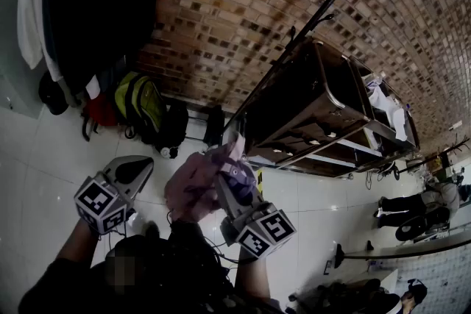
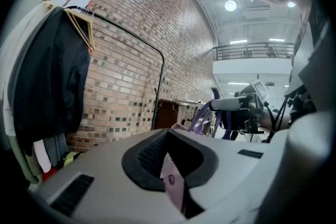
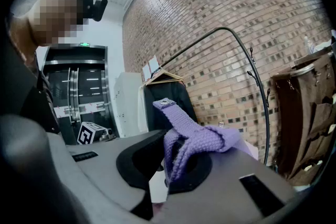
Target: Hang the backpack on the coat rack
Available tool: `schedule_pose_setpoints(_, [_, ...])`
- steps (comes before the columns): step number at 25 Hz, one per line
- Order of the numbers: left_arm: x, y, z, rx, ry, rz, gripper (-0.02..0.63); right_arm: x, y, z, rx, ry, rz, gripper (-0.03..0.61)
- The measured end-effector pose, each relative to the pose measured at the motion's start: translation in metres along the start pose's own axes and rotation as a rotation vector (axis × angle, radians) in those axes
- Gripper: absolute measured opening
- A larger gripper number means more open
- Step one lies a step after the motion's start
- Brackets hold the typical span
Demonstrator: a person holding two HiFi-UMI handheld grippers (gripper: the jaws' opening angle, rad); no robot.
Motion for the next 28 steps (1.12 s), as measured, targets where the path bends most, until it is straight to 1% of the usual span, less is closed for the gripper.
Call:
schedule_pose_setpoints(4, [-0.028, -0.002, -0.007, -0.001, -0.03, 0.006, 0.012, -0.022, 0.005, 0.04, -0.036, -0.04, -0.035, -0.002])
schedule_pose_setpoints(8, [-0.064, -0.011, -0.029, 0.023, -0.072, 0.041, 0.012, -0.05, 0.014, 0.089, -0.081, -0.082, -0.076, -0.002])
schedule_pose_setpoints(11, [-0.102, -0.017, -0.047, 0.033, -0.108, 0.045, 0.012, -0.067, 0.011, 0.131, -0.1, -0.107, -0.087, -0.002])
schedule_pose_setpoints(14, [-0.143, -0.02, -0.059, 0.063, -0.138, 0.034, 0.012, -0.081, -0.003, 0.173, -0.094, -0.132, -0.081, -0.002])
schedule_pose_setpoints(16, [-0.17, -0.027, -0.061, 0.065, -0.151, 0.038, 0.012, -0.087, -0.014, 0.2, -0.09, -0.15, -0.078, -0.002])
schedule_pose_setpoints(19, [-0.212, -0.042, -0.059, 0.043, -0.149, 0.046, 0.012, -0.094, -0.033, 0.238, -0.081, -0.175, -0.075, -0.002])
schedule_pose_setpoints(23, [-0.261, -0.065, -0.051, 0.009, -0.15, 0.048, 0.012, -0.1, -0.059, 0.28, -0.062, -0.211, -0.103, -0.002])
schedule_pose_setpoints(28, [-0.307, -0.092, -0.05, 0.005, -0.18, 0.078, 0.012, -0.107, -0.094, 0.335, -0.054, -0.25, -0.108, -0.002])
Point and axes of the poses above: the fingertips, and each gripper's own axes: x backward along the fingers, z to its right, y out of its underside, the point moved 2 cm from there along x, backward along the fingers, and after that the axes turned 12 degrees about -y, right-handed, at the moved point
